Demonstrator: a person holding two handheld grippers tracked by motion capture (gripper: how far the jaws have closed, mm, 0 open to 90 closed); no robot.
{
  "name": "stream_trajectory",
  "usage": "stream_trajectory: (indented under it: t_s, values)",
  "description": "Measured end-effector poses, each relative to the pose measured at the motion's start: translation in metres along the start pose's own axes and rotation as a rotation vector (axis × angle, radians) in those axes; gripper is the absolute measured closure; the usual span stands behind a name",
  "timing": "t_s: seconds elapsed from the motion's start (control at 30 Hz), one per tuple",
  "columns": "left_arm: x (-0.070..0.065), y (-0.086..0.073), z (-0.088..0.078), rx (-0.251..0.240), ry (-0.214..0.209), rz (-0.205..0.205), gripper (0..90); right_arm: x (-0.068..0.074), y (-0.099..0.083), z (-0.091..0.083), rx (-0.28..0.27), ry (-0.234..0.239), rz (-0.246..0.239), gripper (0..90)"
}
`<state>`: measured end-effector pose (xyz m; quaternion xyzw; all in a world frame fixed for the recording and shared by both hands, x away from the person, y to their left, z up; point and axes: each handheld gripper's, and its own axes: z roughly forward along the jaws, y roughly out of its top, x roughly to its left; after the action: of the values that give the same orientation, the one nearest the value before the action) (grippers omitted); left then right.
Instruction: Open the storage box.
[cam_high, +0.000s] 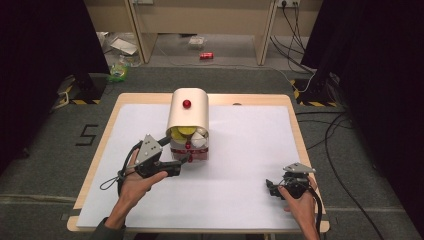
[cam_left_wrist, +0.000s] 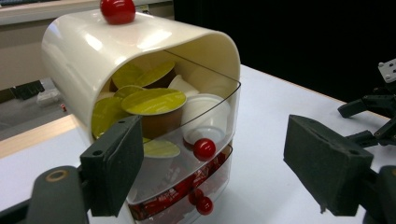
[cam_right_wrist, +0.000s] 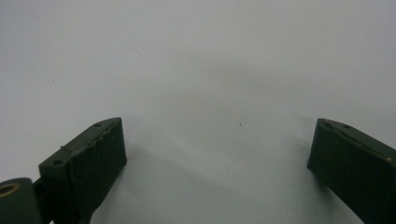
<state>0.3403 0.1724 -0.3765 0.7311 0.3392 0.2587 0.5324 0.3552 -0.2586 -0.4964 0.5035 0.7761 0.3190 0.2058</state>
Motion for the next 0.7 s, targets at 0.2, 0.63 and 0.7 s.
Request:
stream_trajectory:
  t_s: [0.2,0.63,0.7]
  values:
    - [0.001,0.002,0.005,-0.011,-0.008,0.0,19.5,0.0,0.0,0.0,0.0,0.0,0.0,4.3]
    - [0.001,0.005,0.026,-0.009,0.011,0.014,19.5,0.0,0.0,0.0,0.0,0.0,0.0,4.3]
    - [0.002,0.005,0.027,-0.009,0.015,0.018,19.6,0.0,0.0,0.0,0.0,0.0,0.0,4.2]
